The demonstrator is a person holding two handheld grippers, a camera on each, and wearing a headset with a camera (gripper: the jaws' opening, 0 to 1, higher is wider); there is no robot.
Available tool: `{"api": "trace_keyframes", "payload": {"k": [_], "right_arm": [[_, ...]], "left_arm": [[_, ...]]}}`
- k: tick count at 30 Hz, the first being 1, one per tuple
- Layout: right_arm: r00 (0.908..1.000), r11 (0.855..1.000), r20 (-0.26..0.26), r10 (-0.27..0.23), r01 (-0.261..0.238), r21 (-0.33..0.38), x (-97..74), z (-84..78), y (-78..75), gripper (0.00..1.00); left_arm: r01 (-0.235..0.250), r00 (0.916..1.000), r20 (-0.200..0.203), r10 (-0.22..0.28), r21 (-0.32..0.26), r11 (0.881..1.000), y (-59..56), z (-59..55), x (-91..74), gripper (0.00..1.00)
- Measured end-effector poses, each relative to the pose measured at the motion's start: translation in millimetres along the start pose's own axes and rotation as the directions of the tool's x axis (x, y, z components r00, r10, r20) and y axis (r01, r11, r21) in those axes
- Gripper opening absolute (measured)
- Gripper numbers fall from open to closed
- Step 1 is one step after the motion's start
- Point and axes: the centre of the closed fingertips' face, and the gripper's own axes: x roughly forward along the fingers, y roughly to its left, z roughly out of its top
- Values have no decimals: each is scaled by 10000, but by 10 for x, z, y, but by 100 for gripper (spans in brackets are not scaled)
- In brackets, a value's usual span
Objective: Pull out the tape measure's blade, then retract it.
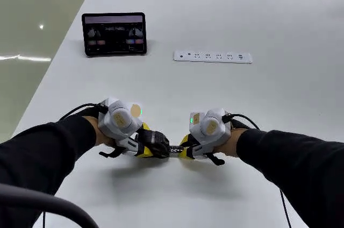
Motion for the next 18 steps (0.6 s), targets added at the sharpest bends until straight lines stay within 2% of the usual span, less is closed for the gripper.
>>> {"api": "trace_keyframes", "payload": {"k": [18], "right_arm": [[9998, 9995, -173, -101, 106, 298, -141, -196, -13, 9]], "left_arm": [[-28, 10000, 30, 28, -71, 10000, -9, 1, -2, 30]]}}
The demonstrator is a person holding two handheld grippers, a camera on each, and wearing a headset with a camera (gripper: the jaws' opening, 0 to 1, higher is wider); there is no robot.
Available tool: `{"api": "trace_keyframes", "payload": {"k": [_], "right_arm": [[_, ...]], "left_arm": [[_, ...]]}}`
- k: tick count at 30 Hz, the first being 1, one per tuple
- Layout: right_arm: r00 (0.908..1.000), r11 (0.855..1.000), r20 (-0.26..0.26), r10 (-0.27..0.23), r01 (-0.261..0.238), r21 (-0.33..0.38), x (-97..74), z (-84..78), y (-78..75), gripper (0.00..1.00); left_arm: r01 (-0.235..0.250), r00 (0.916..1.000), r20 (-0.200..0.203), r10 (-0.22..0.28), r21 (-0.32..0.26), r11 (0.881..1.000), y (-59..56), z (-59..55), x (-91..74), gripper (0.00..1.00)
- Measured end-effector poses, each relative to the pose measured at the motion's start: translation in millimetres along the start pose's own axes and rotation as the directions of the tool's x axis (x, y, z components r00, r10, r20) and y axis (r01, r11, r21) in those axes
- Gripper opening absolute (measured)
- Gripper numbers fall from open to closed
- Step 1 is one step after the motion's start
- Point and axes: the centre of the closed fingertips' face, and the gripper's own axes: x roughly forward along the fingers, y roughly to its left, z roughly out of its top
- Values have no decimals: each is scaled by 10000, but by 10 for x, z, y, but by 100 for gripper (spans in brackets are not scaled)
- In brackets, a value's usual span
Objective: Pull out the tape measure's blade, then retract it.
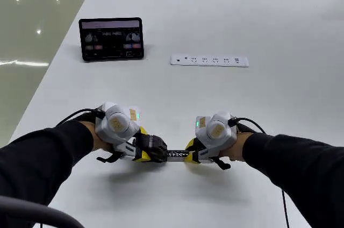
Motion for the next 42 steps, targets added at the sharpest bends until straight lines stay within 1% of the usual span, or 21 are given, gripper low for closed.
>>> {"api": "trace_keyframes", "payload": {"k": [31, 42], "right_arm": [[9995, 9997, -261, -155, 160, 157, -177, -273, -41, 9], [9994, 9996, -316, -170, 177, 226, -227, -338, -49, 9]], "left_arm": [[-27, 10000, -38, 27, -56, 10000, -12, 7, 4, 30], [-44, 10000, -13, 44, -81, 10000, -8, 5, 5, 30]]}}
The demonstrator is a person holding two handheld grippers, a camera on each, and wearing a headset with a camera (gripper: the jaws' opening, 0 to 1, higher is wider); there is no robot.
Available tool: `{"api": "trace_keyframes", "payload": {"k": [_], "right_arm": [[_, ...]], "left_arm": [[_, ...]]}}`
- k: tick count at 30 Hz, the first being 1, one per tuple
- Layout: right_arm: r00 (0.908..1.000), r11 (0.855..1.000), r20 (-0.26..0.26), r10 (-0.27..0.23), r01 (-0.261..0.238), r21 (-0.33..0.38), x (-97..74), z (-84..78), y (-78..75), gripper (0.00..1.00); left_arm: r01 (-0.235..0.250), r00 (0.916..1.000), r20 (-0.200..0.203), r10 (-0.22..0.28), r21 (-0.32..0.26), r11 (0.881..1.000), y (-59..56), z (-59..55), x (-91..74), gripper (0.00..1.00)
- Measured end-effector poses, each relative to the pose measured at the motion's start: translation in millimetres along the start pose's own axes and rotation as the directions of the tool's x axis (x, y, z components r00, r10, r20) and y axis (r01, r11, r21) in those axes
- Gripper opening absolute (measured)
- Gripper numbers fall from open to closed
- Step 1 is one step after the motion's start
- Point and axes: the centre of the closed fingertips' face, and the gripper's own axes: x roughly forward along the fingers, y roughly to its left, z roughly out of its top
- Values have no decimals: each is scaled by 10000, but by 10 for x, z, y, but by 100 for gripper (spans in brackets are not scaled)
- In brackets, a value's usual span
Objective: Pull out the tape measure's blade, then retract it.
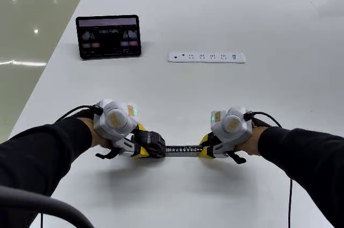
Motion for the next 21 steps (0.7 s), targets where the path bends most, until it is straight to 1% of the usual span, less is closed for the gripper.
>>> {"api": "trace_keyframes", "payload": {"k": [4, 21], "right_arm": [[10000, 10000, -53, 11, -11, -25, -22, -21, -3, 9], [9998, 9999, -166, -59, 61, 109, -133, -158, -38, 9]], "left_arm": [[-15, 10000, 20, 15, -81, 10000, 1, -1, 1, 30], [-52, 10000, 35, 52, -64, 10000, 5, 2, 10, 30]]}}
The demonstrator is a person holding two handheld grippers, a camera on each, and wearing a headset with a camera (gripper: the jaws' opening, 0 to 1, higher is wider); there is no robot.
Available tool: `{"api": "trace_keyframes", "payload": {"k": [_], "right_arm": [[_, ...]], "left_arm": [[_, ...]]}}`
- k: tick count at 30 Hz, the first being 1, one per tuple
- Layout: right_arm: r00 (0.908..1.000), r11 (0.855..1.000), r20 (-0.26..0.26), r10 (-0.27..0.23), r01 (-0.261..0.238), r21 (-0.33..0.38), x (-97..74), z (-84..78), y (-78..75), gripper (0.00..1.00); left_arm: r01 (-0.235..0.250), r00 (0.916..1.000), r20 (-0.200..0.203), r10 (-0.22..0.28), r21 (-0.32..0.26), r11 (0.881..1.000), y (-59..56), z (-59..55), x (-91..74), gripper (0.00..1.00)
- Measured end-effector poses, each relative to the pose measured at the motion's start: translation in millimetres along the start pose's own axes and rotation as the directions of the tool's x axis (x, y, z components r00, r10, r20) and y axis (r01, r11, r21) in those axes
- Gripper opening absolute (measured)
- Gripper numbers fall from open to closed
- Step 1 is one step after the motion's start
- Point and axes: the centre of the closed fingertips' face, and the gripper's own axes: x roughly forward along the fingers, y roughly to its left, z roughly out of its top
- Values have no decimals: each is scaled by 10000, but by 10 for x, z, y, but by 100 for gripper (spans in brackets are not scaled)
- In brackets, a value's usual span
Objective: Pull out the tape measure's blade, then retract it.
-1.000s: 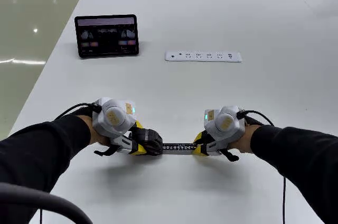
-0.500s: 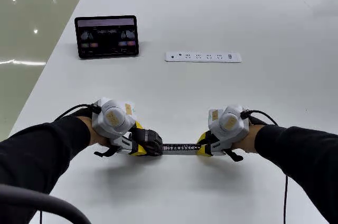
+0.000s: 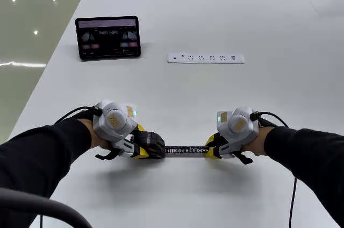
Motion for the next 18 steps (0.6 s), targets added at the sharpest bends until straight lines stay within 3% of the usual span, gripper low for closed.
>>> {"api": "trace_keyframes", "payload": {"k": [18], "right_arm": [[9999, 9997, -93, -106, 108, 213, -98, -141, -29, 9]], "left_arm": [[-40, 10000, 39, 40, -56, 10000, -6, 6, -3, 30]]}}
